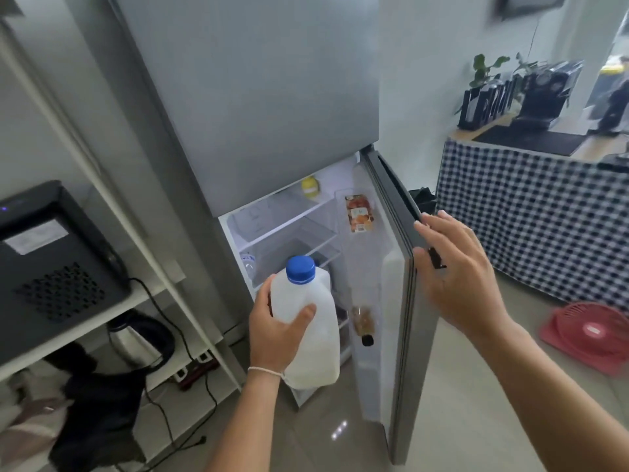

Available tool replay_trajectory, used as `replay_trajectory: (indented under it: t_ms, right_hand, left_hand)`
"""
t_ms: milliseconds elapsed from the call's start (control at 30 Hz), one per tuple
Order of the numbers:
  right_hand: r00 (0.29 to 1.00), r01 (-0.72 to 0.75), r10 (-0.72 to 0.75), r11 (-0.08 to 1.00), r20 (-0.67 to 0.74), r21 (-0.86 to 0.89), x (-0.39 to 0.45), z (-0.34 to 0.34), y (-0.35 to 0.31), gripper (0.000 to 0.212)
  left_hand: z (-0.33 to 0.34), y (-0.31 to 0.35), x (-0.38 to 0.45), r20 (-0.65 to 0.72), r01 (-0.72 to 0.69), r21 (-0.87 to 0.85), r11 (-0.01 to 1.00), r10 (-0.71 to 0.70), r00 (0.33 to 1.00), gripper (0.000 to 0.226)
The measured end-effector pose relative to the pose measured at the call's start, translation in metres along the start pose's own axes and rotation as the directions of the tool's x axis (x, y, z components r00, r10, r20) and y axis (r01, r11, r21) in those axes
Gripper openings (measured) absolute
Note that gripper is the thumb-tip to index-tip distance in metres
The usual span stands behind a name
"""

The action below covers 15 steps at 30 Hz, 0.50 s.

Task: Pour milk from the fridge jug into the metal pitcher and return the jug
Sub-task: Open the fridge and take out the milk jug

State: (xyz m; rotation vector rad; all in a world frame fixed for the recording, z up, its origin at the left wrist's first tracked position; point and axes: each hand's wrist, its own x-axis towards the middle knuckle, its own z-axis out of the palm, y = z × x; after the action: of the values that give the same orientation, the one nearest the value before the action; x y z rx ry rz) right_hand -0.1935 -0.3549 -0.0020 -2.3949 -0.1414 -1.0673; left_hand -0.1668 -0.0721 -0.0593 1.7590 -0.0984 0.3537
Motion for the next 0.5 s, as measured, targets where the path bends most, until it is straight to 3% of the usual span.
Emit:
replay_trajectory:
  t_ms: [100, 167, 233, 333, 500]
  right_hand:
    - [0.962, -0.218, 0.213, 0.976, 0.169, 0.013, -0.003, 0.02, 0.005, 0.05]
    - [0.959, -0.23, 0.213, 0.971, 0.19, 0.071, -0.008, 0.036, -0.001, 0.056]
    - [0.96, -0.186, 0.159, 0.977, 0.229, 0.101, -0.005, 0.051, -0.009, 0.06]
    - [0.96, -0.045, 0.007, 0.991, 0.281, 0.128, 0.0, 0.079, -0.025, 0.049]
    - [0.957, 0.156, -0.189, 0.975, 0.221, 0.158, 0.016, 0.141, -0.064, 0.039]
  left_hand:
    - [-0.015, -0.008, 0.001, -0.012, 0.015, 0.015, 1.0, -0.015, 1.0, 0.082]
    - [-0.025, -0.012, 0.002, -0.027, 0.036, 0.012, 0.999, -0.035, 0.999, 0.082]
    - [-0.035, -0.014, 0.003, -0.061, 0.058, -0.006, 0.998, -0.058, 0.996, 0.079]
    - [-0.047, -0.015, 0.001, -0.099, 0.084, -0.017, 0.996, -0.085, 0.991, 0.072]
    - [-0.077, -0.023, 0.0, -0.185, 0.117, -0.038, 0.992, -0.122, 0.975, 0.08]
